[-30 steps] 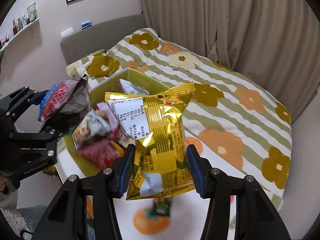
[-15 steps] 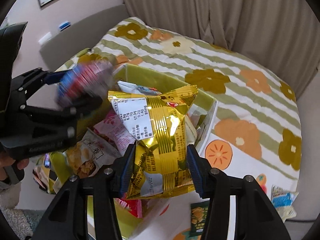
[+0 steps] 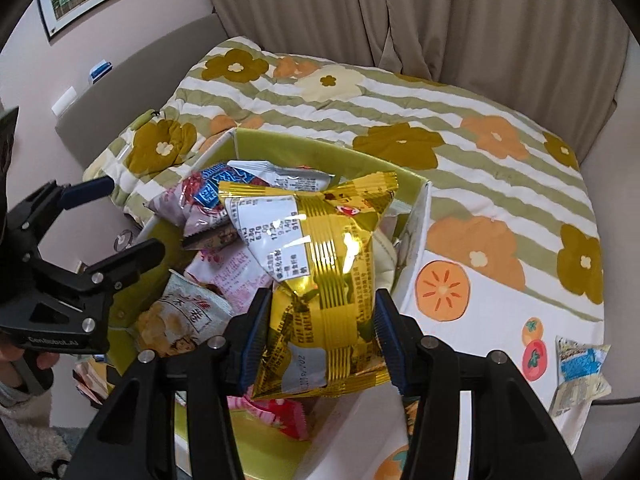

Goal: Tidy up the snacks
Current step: 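Carry both bags over the box and open both tools to drop them, then move both tools toward the green cracker packet and blue-white bag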

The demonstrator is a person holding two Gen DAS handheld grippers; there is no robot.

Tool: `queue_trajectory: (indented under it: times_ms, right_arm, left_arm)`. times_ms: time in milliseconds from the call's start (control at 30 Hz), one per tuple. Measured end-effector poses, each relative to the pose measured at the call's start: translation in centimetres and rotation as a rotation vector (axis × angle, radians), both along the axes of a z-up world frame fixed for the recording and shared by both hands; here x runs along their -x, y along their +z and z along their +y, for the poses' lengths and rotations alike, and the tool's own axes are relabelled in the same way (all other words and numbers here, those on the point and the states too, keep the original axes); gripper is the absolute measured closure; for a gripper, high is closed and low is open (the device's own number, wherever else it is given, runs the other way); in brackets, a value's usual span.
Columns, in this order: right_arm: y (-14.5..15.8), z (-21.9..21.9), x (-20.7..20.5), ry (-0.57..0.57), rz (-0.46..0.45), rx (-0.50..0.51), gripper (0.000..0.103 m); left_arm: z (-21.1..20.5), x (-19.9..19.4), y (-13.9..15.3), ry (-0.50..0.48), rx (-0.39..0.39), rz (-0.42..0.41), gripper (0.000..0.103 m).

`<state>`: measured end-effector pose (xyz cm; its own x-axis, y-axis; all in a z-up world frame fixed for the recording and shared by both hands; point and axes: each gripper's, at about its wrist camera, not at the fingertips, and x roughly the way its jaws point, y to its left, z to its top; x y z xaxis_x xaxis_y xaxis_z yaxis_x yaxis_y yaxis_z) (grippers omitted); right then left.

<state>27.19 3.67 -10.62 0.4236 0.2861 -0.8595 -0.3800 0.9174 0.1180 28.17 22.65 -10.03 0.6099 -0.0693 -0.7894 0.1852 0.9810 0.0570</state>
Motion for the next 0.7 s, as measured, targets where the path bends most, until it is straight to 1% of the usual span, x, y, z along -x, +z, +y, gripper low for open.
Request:
queue_trajectory:
  times_ms: [67,167,200,233,267,300,467,600,700]
  right_arm:
    - [-0.6,0.4,-0.5,-0.016,0.024,0.011,0.056]
    - [-1.5,0.8,-0.8,-0.032,0.058,-0.021,0.046]
    - [-1.8,0.9,-0.8,-0.035,0.061,-0.032,0.029]
    - [-1.9,0.8,-0.7,-0.043,0.057,-0.036,0.008]
    - [-2.0,0.8,-0.5,-0.051,0.05,-0.039,0.003]
    - [-2.1,0.6,-0.3,-0.061,0.042,-0.046,0.002]
    - [-2.7,0.0,0.2,-0.092,0.043,-0.048,0.002]
    - [-1.6,-0.2,0.7,-0.082,0.009,-0.045,0.002]
    - [-0.5,-1.0,1.5,-0.072,-0.017,-0.071,0.002]
  left_arm:
    - [0.4,0.0,-0.3,0.009,-0.001,0.009,0.0]
    - [0.7,0.2,-0.6,0.012,-0.001,0.018,0.0]
    - [0.8,0.3,-0.7,0.011,0.0,0.02,0.0]
    - [0.8,0.3,-0.8,0.01,0.0,0.022,0.0]
    - [0.9,0.4,-1.0,0.01,0.0,0.025,0.0]
    - [0.9,0.4,-1.2,0.012,-0.001,0.029,0.0]
    - [0.8,0.7,-1.8,0.019,-0.002,0.046,0.0]
    - [-0.1,1.4,-0.8,0.028,-0.002,0.023,0.0]
    - [-1.1,2.2,0.1,0.04,-0.003,0.001,0.0]
